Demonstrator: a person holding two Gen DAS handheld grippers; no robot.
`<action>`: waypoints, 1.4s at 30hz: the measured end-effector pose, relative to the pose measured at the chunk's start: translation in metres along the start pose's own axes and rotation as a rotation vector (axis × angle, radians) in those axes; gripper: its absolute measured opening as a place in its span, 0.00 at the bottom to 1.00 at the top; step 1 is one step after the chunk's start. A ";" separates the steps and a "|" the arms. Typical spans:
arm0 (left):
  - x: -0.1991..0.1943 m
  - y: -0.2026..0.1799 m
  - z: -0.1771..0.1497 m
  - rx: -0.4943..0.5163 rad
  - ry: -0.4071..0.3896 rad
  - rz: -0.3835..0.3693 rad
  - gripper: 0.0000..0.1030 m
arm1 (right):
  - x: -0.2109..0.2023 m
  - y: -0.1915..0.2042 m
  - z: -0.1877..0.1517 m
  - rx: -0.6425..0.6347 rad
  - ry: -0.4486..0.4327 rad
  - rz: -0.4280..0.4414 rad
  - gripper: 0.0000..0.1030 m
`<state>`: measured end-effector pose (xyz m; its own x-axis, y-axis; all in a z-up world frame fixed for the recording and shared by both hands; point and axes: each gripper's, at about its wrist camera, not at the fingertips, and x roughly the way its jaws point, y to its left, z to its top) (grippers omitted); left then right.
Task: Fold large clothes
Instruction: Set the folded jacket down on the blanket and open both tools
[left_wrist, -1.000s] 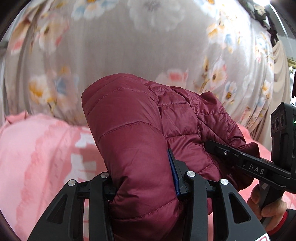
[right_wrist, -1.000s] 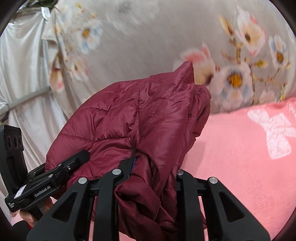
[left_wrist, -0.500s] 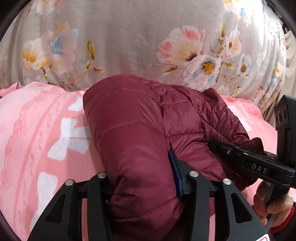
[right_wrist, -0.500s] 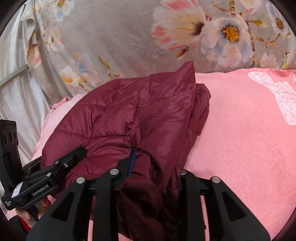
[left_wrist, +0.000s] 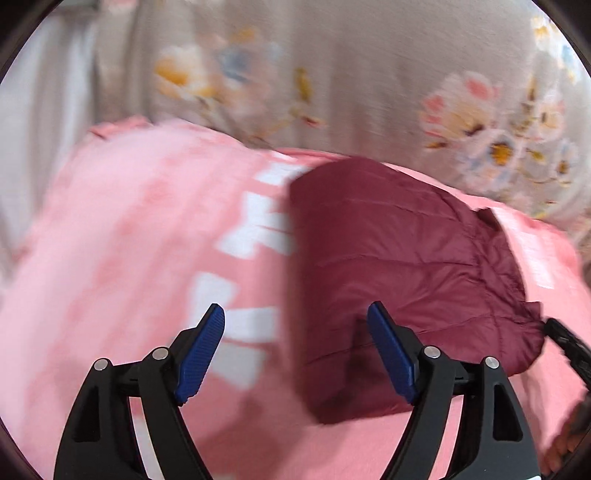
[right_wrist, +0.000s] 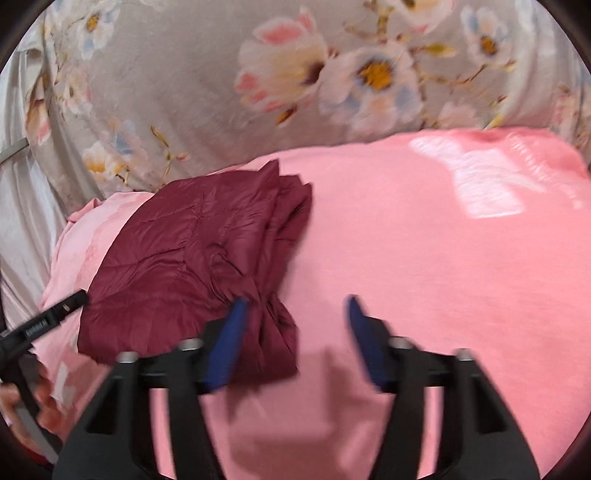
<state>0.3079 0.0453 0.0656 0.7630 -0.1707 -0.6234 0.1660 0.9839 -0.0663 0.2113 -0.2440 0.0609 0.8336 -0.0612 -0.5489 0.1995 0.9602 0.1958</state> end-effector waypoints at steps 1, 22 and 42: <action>-0.010 -0.004 0.003 0.006 -0.008 0.034 0.74 | -0.006 0.008 0.002 -0.020 0.000 -0.005 0.13; 0.029 -0.086 -0.035 0.105 0.037 0.115 0.66 | 0.068 0.041 -0.024 -0.155 0.174 -0.102 0.07; 0.035 -0.089 -0.035 0.116 0.057 0.128 0.67 | 0.074 0.049 -0.026 -0.180 0.190 -0.113 0.07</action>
<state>0.2979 -0.0461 0.0229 0.7468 -0.0384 -0.6640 0.1437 0.9841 0.1047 0.2694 -0.1948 0.0087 0.6963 -0.1351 -0.7049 0.1768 0.9841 -0.0140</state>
